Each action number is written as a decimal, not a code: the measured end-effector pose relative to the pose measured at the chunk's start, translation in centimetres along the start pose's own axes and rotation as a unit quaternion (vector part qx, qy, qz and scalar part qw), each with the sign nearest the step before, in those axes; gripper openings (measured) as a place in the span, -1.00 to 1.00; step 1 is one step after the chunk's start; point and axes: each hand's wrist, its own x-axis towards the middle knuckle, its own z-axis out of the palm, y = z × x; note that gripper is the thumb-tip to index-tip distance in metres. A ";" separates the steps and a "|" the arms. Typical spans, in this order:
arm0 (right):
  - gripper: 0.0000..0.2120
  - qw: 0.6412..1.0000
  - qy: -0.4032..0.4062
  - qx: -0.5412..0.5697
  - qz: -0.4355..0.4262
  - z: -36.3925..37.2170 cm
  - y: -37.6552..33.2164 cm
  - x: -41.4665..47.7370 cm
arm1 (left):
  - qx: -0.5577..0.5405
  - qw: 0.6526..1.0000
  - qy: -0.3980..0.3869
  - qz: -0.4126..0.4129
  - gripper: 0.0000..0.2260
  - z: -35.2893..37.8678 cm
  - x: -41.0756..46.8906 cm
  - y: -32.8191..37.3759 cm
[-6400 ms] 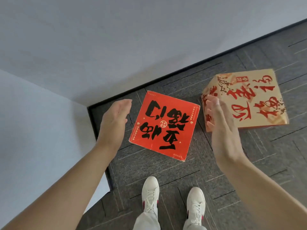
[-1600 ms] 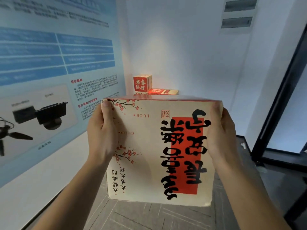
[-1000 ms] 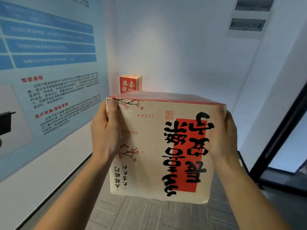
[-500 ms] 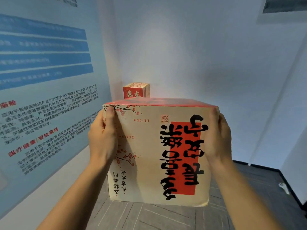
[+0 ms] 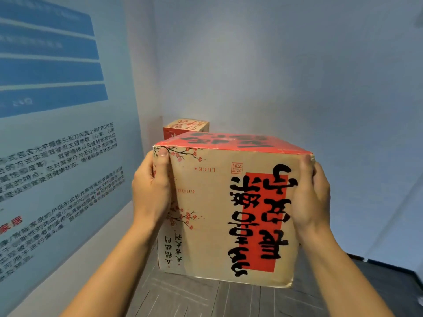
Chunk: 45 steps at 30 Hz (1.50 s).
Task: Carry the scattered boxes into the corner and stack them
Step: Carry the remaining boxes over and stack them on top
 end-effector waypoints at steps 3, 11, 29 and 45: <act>-0.60 1.000 0.017 -0.020 0.014 4.8 1.7 5.2 | -0.012 0.999 -0.027 -0.019 -0.63 3.0 6.5 -3.6; -0.54 0.997 0.039 -0.052 0.035 14.1 7.0 20.2 | -0.025 0.996 -0.073 -0.035 -0.65 12.5 20.5 -12.0; -0.56 0.998 0.039 -0.034 0.044 32.4 20.1 52.7 | 0.006 0.999 -0.033 -0.034 -0.47 33.2 46.9 -28.6; -0.71 0.992 0.067 -0.026 0.099 41.2 34.4 62.7 | -0.059 0.982 -0.116 -0.134 -0.61 42.2 52.6 -45.4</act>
